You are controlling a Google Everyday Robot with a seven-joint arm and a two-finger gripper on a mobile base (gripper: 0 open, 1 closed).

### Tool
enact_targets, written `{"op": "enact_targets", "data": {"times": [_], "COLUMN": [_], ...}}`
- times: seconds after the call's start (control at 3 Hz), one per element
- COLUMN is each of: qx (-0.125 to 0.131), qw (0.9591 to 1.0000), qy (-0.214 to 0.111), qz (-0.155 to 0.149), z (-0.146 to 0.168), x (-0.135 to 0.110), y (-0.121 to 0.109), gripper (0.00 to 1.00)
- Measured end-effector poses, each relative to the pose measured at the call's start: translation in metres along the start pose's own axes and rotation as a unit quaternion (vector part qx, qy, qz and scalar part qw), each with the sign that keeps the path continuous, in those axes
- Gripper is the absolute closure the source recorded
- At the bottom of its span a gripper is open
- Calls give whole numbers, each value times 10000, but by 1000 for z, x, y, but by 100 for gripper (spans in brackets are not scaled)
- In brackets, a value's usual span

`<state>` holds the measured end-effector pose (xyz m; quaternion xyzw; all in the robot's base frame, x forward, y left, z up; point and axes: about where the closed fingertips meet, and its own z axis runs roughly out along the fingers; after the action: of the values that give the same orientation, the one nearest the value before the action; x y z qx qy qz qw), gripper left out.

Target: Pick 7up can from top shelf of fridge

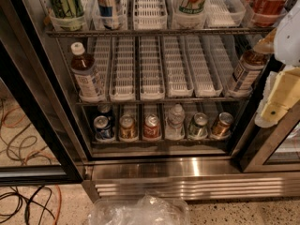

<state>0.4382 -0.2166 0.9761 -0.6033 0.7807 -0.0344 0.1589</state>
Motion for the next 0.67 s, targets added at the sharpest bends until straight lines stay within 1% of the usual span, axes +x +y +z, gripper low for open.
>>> {"op": "enact_targets", "data": {"times": [0.33, 0.67], "qx": [18, 162], "qw": [10000, 9991], "qy": [-14, -279], "qz": [2, 257], "z": [0, 11], "x": [-1, -5], "y": [0, 1], "gripper": [0, 0]}}
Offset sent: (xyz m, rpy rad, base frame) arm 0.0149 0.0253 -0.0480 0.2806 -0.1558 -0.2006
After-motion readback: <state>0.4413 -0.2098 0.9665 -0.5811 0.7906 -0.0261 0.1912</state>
